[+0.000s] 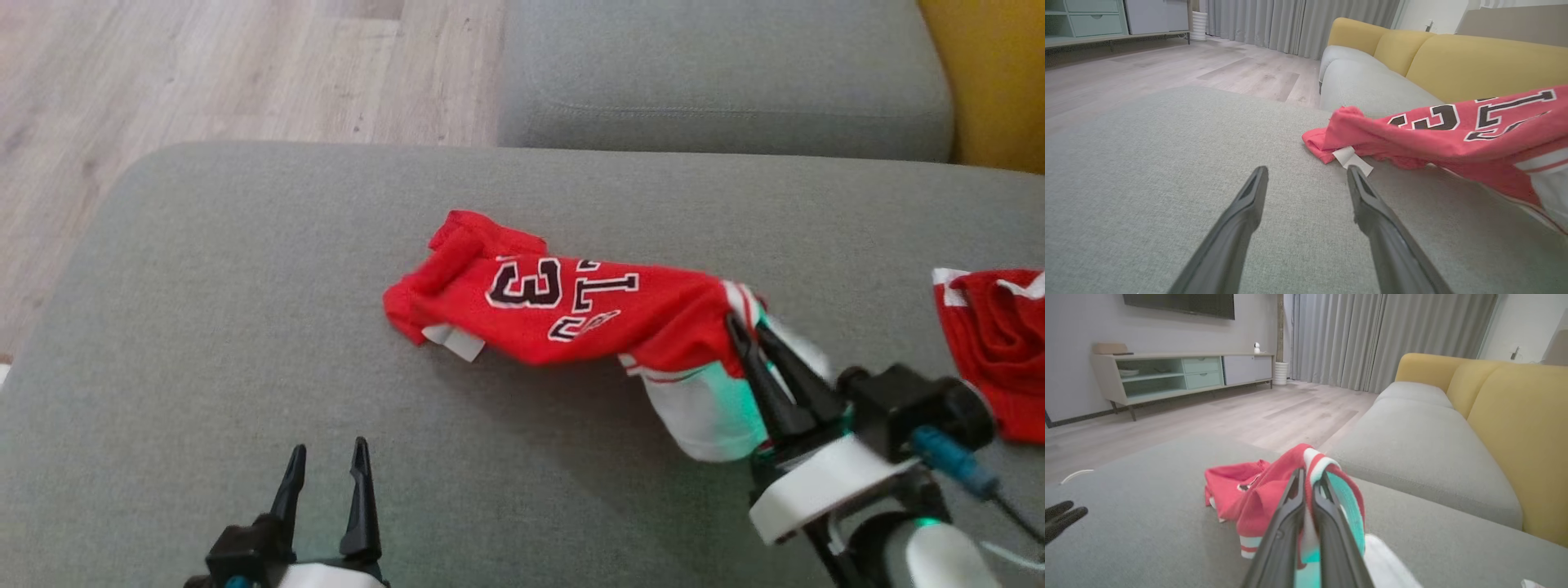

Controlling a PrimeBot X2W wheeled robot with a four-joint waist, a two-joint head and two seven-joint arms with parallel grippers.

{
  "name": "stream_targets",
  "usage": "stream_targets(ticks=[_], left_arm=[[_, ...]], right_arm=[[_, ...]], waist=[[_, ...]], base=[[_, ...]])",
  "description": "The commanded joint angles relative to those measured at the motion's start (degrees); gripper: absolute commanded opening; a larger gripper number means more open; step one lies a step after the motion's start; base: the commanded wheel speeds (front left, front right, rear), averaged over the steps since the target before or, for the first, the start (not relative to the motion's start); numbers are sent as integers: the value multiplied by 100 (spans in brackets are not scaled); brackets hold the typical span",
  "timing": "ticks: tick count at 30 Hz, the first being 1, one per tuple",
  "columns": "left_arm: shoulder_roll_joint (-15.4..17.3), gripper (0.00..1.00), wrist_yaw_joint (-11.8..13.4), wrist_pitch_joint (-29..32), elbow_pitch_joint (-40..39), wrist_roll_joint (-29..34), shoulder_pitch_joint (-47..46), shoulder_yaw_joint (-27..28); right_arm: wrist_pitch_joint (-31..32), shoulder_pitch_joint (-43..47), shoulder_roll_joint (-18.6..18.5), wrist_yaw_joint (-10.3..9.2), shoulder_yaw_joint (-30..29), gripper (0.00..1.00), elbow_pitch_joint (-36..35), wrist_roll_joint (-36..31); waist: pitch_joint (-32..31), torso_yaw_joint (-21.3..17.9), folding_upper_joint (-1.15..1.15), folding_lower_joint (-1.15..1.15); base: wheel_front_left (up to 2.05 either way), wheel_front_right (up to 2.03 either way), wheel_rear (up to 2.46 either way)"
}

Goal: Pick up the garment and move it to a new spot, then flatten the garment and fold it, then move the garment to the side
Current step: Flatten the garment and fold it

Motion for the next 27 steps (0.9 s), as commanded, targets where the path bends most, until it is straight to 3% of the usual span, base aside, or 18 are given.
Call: stream_targets(ticks=[1, 6, 15, 16, 17, 18, 22, 27], left_arm=[[31, 100, -21, -71, -186, 54, -193, 210], [-25, 100, -60, -71, -220, 101, -287, 153], [-218, 100, -187, -71, -131, 240, -597, 62], [-243, 100, -200, -71, -123, 257, -617, 67], [-268, 100, -211, -71, -112, 275, -631, 71], [-292, 100, -221, -71, -99, 293, -642, 73], [-360, 100, -250, -71, -60, 357, -637, 127], [-373, 100, -291, -71, -35, 433, -621, 208]], right_arm=[[94, -231, -70, 42, 54, 0, -266, 106], [519, -786, -262, 42, -337, 0, 137, 300], [314, -2333, -715, 42, -1461, 0, 2785, 380], [241, -2479, -745, 42, -1585, 11, 3045, 354], [178, -2600, -788, 42, -1664, 36, 3285, 284], [77, -2706, -831, 42, -1722, 100, 3483, 201], [-402, -2941, -829, 42, -1851, 100, 3980, -11], [-893, -2855, -781, 42, -1608, 100, 3861, -27]], waist=[[45, 49, 0, 2], [297, 294, 0, 2], [956, 882, 0, 2], [1008, 914, 0, 2], [1049, 940, 0, 2], [1083, 958, 0, 2], [1106, 914, 0, 2], [985, 634, 0, 2]], base=[[0, 0, 0], [0, 0, 0], [0, 0, 0], [0, 0, 0], [0, 0, 0], [0, 0, 0], [0, 0, 0], [0, 0, 0]])
